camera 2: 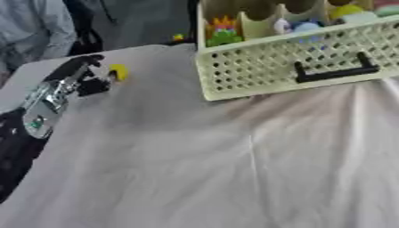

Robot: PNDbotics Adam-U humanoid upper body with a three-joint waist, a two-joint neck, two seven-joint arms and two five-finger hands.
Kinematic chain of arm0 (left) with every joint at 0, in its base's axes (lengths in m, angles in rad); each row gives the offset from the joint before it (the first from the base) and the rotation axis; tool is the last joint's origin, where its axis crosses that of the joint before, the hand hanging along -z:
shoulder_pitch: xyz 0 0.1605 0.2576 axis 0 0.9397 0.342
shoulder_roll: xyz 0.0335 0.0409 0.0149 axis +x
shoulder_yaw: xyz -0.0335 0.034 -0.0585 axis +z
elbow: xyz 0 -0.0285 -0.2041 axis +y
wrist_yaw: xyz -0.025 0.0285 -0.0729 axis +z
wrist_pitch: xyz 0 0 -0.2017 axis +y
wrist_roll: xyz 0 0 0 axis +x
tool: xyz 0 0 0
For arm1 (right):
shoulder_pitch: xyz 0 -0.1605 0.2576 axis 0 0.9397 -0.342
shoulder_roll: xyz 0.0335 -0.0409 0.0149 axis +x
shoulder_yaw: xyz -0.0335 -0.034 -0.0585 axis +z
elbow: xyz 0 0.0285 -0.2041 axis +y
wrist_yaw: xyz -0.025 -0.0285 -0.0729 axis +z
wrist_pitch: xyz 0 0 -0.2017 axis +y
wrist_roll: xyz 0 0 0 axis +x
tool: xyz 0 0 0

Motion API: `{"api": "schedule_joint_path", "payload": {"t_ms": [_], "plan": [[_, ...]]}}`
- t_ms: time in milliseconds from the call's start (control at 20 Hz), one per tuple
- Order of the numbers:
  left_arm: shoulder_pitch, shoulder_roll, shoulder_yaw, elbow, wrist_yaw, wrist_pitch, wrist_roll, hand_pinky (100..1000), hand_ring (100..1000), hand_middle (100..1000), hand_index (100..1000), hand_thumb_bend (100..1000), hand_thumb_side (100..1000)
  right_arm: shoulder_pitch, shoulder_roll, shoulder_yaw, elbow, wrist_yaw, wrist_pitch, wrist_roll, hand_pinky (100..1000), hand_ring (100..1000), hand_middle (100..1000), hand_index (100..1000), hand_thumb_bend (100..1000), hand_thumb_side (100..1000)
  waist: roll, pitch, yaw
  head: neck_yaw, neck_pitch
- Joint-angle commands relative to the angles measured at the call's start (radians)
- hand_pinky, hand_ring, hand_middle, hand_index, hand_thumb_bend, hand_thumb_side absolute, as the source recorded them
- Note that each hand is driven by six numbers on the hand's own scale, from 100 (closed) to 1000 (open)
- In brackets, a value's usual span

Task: Pick up objects from table and place into drawer.

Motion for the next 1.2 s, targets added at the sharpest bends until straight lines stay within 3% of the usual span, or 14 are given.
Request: {"api": "schedule_joint_path", "payload": {"t_ms": [50, 500, 1200], "plan": [[-0.023, 0.048, 0.022, 0.000, 0.004, 0.018, 0.002, 627, 778, 844, 988, 225, 790, -0.017, -0.016, -0.004, -0.016, -0.007, -0.011, 0.004, 567, 524, 598, 645, 100, 731, -0.002, -0.018, -0.006, 0.014, -0.024], [-0.024, 0.059, 0.038, 0.006, 0.056, 0.048, 0.017, 650, 800, 861, 1000, 318, 852, -0.016, -0.014, 0.002, -0.016, -0.006, -0.014, 0.005, 571, 517, 599, 636, 100, 727, 0.012, 0.006, -0.024, 0.031, -0.043], [-0.018, 0.077, 0.053, 0.028, 0.047, 0.096, 0.058, 621, 780, 819, 979, 250, 849, -0.017, -0.009, 0.011, -0.016, 0.003, -0.021, 0.005, 574, 513, 599, 632, 100, 727, 0.026, 0.035, -0.046, 0.060, -0.081]]}}
